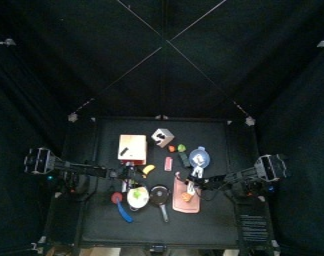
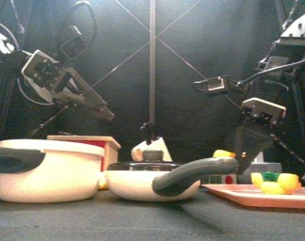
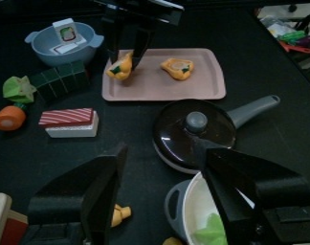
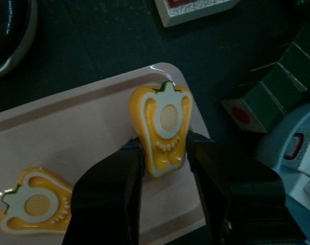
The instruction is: Place squash half in pot
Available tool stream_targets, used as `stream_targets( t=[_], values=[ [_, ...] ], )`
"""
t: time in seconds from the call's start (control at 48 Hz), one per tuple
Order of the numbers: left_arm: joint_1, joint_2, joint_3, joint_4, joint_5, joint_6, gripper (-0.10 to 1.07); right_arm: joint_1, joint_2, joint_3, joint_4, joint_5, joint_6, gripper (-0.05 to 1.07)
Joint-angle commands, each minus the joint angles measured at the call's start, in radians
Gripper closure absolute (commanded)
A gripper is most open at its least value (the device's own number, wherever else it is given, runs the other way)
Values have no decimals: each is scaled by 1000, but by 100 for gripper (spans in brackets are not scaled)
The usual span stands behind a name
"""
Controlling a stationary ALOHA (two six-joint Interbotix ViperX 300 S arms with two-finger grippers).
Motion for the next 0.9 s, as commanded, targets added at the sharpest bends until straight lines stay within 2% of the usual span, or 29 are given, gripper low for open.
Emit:
stream_targets(
  t=[0.0,0.229,0.521,0.729,0.875],
  values=[
    [3,-3,-9,-2,-3,-3,6,0,-32,-26,-6,0,0,48],
    [15,-23,-3,-35,-3,-3,6,11,-34,-72,-8,0,0,48],
    [84,-91,40,-198,-44,2,6,57,-9,-215,-32,-23,0,48],
    [117,-183,117,-291,-117,5,6,92,92,-362,-80,-98,0,48],
    [118,-213,152,-288,-120,6,6,103,175,-460,-115,-114,0,48]
  ],
)
